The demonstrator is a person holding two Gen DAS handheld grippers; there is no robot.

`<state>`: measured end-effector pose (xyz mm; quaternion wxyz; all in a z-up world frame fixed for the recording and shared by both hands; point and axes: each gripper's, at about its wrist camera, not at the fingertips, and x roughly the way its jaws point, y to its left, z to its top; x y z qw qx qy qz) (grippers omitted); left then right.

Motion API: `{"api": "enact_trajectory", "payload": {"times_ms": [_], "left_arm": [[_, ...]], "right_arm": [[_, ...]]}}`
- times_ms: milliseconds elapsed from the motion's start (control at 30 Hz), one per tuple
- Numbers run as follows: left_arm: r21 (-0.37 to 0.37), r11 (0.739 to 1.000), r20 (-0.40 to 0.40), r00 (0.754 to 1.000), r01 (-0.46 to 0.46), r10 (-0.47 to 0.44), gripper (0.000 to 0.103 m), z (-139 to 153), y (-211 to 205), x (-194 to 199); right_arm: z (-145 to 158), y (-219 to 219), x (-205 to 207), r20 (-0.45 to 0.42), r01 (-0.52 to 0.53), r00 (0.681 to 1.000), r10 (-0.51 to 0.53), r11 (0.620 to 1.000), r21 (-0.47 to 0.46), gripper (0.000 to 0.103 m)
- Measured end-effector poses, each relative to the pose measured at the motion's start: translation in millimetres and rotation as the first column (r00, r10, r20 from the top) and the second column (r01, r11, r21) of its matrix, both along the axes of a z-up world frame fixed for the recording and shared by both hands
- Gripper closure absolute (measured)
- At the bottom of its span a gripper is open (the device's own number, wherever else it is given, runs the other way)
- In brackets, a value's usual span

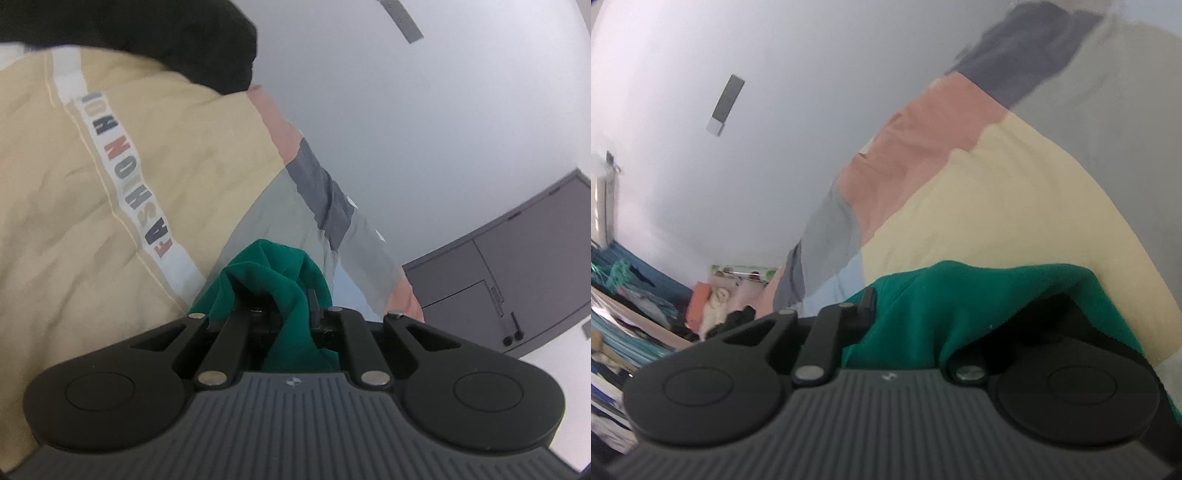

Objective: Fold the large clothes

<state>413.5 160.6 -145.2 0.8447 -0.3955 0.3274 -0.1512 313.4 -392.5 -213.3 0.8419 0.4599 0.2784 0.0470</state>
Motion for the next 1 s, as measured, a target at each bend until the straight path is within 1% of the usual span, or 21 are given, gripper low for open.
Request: {"api": "enact_trajectory", "payload": {"times_ms": [100,167,200,233,267,300,333,367,400,467,533,633,700,733,767,833,867,933,1000], "left_arm": [[0.026,1.000,0.014,1.000,0.000,-0.001,0.090,10.6,-2.0,-8.9],[0.049,0.999,0.027,1.000,-0.009,0.007,0.068,19.4,-4.0,-18.0],[0.061,0.998,0.036,0.999,-0.017,0.015,0.043,24.4,-5.1,-24.3],[0.069,0.997,0.044,0.999,-0.024,0.021,0.028,29.5,-6.6,-30.5],[0.086,0.996,0.054,0.998,-0.030,0.025,0.024,36.0,-7.0,-39.5],[0.113,0.993,0.069,0.997,-0.037,0.029,0.021,42.4,-9.4,-47.9],[0.145,0.989,0.087,0.996,-0.039,0.026,0.021,49.5,-12.6,-56.9],[0.177,0.984,0.099,0.995,-0.036,0.018,0.021,55.8,-16.5,-65.4],[0.214,0.976,0.111,0.994,-0.036,0.013,0.020,62.5,-20.5,-74.5],[0.300,0.952,0.145,0.989,-0.053,0.009,0.020,75.9,-29.4,-96.2],[0.369,0.927,0.188,0.982,-0.068,-0.002,0.020,88.0,-37.3,-119.0],[0.440,0.895,0.239,0.970,-0.072,-0.040,0.020,109.0,-51.7,-151.8],[0.450,0.892,0.300,0.949,-0.050,-0.098,0.020,124.7,-63.4,-173.6],[0.460,0.887,0.329,0.934,-0.032,-0.137,0.020,130.6,-71.8,-182.9],[0.475,0.880,0.341,0.925,-0.016,-0.167,0.020,133.8,-80.8,-188.9],[0.487,0.873,0.339,0.913,0.037,-0.228,0.020,132.4,-97.7,-192.7],[0.486,0.871,0.324,0.912,0.068,-0.251,0.020,128.6,-104.4,-191.2],[0.493,0.862,0.271,0.921,0.117,-0.280,0.020,116.2,-116.4,-186.5],[0.509,0.845,0.214,0.927,0.164,-0.309,0.020,102.0,-126.1,-180.8]], "right_arm": [[4.5,0.4,-4.3,0.015,-0.018,1.000,0.018,1.000,-0.008,0.083],[11.0,2.2,-9.6,0.023,-0.021,0.999,0.021,1.000,-0.018,0.081],[14.5,3.1,-12.5,0.025,-0.021,0.999,0.022,0.999,-0.024,0.080],[19.0,3.9,-15.6,0.026,-0.021,0.999,0.022,0.999,-0.035,0.079],[23.9,5.8,-19.2,0.027,-0.023,0.999,0.024,0.998,-0.053,0.073],[30.0,8.6,-23.6,0.030,-0.023,0.999,0.025,0.996,-0.086,0.061],[35.4,11.1,-28.3,0.035,-0.021,0.999,0.026,0.993,-0.120,0.052],[41.6,14.1,-34.7,0.045,-0.022,0.999,0.029,0.987,-0.159,0.037],[48.3,17.7,-42.5,0.049,-0.024,0.998,0.035,0.978,-0.205,0.029],[59.0,25.0,-55.7,0.028,-0.040,0.998,0.050,0.953,-0.301,0.029],[70.5,33.4,-73.7,0.023,-0.048,0.998,0.062,0.918,-0.393,0.029],[85.7,42.6,-97.1,0.033,-0.038,0.998,0.062,0.873,-0.486,0.029],[97.5,46.5,-112.4,0.073,0.005,0.997,0.039,0.852,-0.523,0.029],[104.9,50.0,-120.7,0.108,0.026,0.993,0.037,0.845,-0.534,0.029],[112.4,54.9,-129.1,0.149,0.044,0.988,0.045,0.836,-0.547,0.029],[123.8,65.5,-143.3,0.207,0.074,0.977,0.055,0.820,-0.568,0.029],[127.6,72.0,-148.6,0.231,0.084,0.971,0.064,0.814,-0.575,0.029],[130.0,85.3,-156.4,0.249,0.076,0.964,0.090,0.807,-0.586,0.029],[127.7,98.4,-159.4,0.236,0.038,0.963,0.130,0.800,-0.599,0.029]]}}
